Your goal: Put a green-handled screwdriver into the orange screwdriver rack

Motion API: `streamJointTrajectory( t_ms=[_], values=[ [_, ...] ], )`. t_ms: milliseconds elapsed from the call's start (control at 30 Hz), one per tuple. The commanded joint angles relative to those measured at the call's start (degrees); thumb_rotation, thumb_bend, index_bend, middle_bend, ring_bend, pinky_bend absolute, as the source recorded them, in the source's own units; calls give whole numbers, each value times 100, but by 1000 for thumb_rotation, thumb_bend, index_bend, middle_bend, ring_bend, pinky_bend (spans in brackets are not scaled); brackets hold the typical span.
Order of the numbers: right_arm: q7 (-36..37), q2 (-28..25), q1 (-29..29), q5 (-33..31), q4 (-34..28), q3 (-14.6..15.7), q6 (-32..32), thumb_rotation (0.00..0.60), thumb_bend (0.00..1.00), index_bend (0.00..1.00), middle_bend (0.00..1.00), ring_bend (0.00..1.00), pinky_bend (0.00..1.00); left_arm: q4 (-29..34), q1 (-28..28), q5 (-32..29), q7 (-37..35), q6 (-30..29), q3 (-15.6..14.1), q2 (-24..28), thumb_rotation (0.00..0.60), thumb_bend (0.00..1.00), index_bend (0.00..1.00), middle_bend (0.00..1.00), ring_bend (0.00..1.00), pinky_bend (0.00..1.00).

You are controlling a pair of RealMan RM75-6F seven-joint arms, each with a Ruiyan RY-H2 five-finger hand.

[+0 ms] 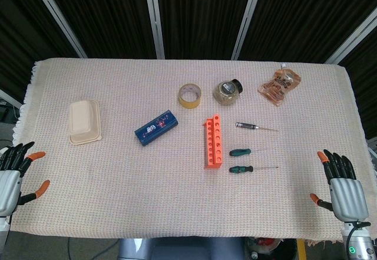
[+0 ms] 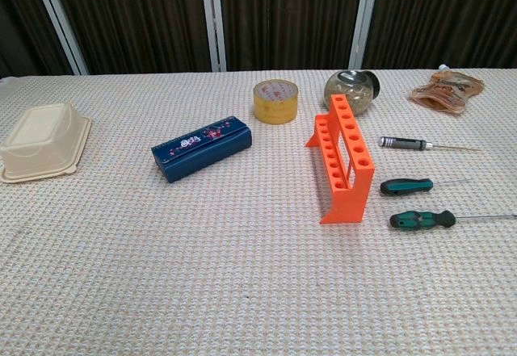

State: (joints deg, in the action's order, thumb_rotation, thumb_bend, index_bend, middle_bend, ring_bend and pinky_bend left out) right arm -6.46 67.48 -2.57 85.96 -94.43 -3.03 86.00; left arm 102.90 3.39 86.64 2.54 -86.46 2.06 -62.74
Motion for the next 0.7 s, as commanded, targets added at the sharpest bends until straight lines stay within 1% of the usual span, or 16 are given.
streamJointTrajectory(
  t_ms=[33, 200, 333, 700],
  values=[
    [-53, 21, -33, -91, -56, -43, -66, 600, 0, 67, 50, 0, 0, 9, 92, -90, 78, 128, 56, -53, 600, 258, 248, 62, 15, 3],
    [-132, 39, -53, -177, -111, -105, -70, 600, 0, 71, 59, 0, 0, -29, 204, -220, 86, 262, 144, -181, 600, 260, 247, 62, 15, 3],
    [-153, 36, -42, -159, -123, -112, -21, 600, 0, 72, 63, 0, 16, -27, 228, -192, 98, 281, 134, -189, 600, 259, 245, 61, 15, 3],
    [99, -39, 10, 22, -81, -78, 128, 600, 0, 81, 70, 0, 26, 51, 123, -20, 20, -38, 137, -114, 600, 261, 245, 61, 15, 3]
  ],
)
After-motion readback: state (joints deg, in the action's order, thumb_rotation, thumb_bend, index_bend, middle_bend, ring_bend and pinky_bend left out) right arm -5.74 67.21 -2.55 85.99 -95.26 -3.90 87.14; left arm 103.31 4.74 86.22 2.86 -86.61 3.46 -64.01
